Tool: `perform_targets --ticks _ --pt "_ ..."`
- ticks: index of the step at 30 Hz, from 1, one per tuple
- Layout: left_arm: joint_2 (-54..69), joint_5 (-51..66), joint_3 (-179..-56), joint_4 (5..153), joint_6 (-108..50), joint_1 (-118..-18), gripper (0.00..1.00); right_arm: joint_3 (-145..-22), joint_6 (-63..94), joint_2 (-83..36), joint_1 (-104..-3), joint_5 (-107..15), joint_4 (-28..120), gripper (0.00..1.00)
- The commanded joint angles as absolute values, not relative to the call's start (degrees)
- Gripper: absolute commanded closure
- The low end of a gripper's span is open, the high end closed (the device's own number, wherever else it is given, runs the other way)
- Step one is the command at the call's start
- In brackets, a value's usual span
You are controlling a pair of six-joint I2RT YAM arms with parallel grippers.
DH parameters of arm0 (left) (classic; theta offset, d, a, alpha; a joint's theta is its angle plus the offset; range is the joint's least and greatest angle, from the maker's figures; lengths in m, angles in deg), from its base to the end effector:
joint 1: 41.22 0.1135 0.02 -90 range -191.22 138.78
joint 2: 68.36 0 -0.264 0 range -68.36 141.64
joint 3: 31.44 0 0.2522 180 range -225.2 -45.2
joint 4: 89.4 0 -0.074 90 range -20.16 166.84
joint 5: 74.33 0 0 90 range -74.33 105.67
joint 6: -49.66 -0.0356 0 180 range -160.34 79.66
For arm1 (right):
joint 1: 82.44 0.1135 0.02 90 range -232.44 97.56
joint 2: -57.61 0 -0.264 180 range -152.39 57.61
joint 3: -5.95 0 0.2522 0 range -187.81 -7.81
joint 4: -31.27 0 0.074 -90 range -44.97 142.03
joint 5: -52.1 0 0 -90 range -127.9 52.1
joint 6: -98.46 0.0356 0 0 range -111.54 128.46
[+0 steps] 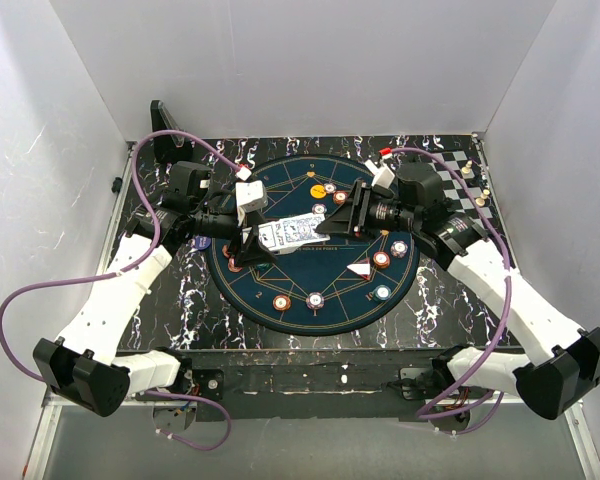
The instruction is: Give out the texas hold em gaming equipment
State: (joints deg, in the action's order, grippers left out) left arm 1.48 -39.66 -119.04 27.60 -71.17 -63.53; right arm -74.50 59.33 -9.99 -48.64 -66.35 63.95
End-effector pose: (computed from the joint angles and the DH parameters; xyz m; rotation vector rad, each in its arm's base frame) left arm 0.2068 -0.1165 0.3713 1.3467 1.6779 -1.0351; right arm 0.2102 0.1611 0.3779 -0.0590 2.1633 1.4072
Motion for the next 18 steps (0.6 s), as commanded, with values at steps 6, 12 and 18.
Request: perform_targets --ticks 6,12,18 --pt "-0.3 -41.9 -120.2 29.1 -71.3 -63.3 0.6 -78.0 59.5 -6.7 -49.4 -65.7 64.5 0.75" --pt "-0.2 -42.1 -120.3 29.2 -71.2 -63.3 0.59 -78.7 59.5 -5.8 -50.7 -66.1 65.5 0.78" --pt "-0.4 -41.9 -120.2 29.1 -71.2 -63.3 0.6 -79.4 60.1 -4.7 -53.2 -68.0 65.9 0.85"
